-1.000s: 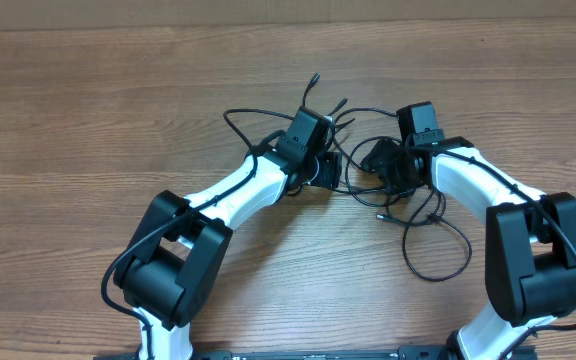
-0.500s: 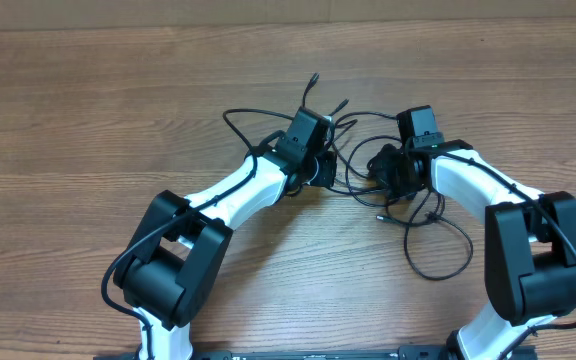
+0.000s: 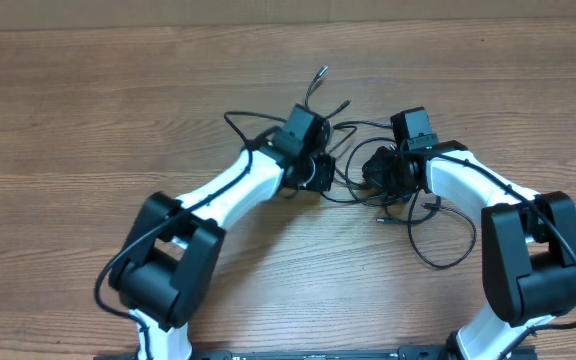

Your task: Untangle cables

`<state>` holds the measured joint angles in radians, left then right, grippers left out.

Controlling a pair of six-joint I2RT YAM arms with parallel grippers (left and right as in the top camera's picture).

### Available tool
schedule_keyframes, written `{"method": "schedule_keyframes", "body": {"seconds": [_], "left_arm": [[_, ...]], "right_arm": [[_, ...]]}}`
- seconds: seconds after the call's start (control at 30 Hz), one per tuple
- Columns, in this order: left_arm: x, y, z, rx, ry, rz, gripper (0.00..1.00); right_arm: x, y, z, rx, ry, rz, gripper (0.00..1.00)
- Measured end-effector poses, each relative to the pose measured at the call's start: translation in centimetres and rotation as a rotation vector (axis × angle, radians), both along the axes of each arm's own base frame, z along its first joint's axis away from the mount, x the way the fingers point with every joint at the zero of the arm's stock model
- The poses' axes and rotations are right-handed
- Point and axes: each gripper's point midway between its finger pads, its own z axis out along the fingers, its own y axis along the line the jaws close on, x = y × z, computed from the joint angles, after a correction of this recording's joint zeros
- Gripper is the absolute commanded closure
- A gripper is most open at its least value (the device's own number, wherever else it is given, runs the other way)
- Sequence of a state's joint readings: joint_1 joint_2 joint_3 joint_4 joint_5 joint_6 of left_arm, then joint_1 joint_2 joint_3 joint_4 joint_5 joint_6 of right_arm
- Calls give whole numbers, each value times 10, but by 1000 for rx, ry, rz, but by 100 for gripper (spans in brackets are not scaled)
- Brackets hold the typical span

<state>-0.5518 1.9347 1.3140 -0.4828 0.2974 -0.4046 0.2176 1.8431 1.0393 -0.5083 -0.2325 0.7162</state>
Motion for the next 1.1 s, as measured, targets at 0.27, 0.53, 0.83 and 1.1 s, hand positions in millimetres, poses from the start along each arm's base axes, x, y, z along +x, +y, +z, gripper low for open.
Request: {"method": "schedule_keyframes", "body": {"seconds": [0.27, 0.53, 0.83, 1.1], "left_arm": [[0, 8, 51, 3, -16, -44, 96], [-14, 16, 40, 48, 35, -83, 96], [-18, 18, 33, 71, 44, -122, 96], [-20, 19, 33, 78, 41, -140, 96]], "right_arm": [[1, 34, 18, 225, -13, 76, 96], [-1, 38, 25, 290, -21, 128, 91], [-8, 22, 12, 186, 13, 112, 45], [3, 36, 28, 256, -63, 202, 83]]}}
